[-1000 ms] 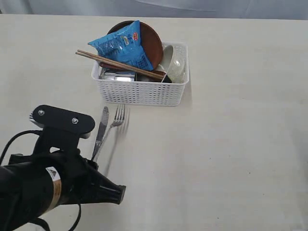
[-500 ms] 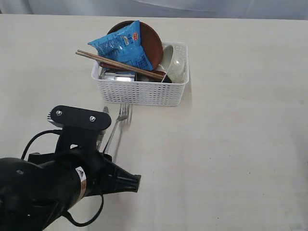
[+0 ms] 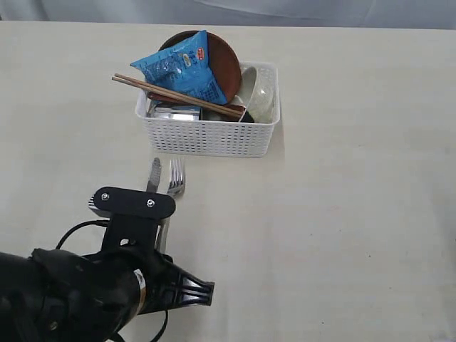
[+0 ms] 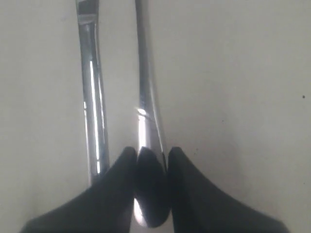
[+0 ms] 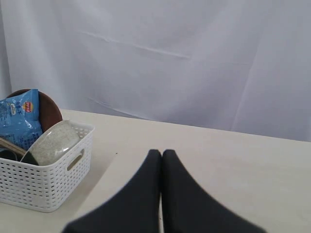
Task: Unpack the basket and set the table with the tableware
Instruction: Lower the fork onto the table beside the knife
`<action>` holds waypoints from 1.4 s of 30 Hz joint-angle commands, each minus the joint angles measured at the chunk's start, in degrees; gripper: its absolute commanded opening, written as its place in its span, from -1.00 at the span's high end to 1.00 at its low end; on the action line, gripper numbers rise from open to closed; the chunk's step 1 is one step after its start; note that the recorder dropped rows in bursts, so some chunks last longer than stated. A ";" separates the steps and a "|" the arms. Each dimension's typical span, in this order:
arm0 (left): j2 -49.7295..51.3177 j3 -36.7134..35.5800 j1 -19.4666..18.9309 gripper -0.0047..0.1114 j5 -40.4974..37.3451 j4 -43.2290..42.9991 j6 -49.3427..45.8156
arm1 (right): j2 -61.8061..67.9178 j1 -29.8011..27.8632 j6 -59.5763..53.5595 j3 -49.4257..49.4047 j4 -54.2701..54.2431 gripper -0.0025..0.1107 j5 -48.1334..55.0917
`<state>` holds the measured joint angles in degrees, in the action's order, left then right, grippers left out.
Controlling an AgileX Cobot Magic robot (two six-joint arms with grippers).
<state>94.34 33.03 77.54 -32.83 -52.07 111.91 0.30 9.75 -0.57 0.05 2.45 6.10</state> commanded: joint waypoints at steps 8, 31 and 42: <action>0.03 0.11 0.32 0.67 2.99 -2.70 1.94 | -0.30 -0.33 -0.11 -0.05 -0.03 0.96 -0.58; 0.03 9.11 -15.46 0.36 9.43 11.94 -26.34 | -0.30 -0.33 -0.11 -0.05 -0.03 0.96 -0.58; 0.93 23.05 -26.35 0.14 -17.17 39.66 -75.02 | -0.30 -0.33 -0.11 -0.05 -0.03 0.96 -0.58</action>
<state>94.69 53.18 53.15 -43.27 -20.05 47.23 0.30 9.75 -0.57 0.05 2.45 6.10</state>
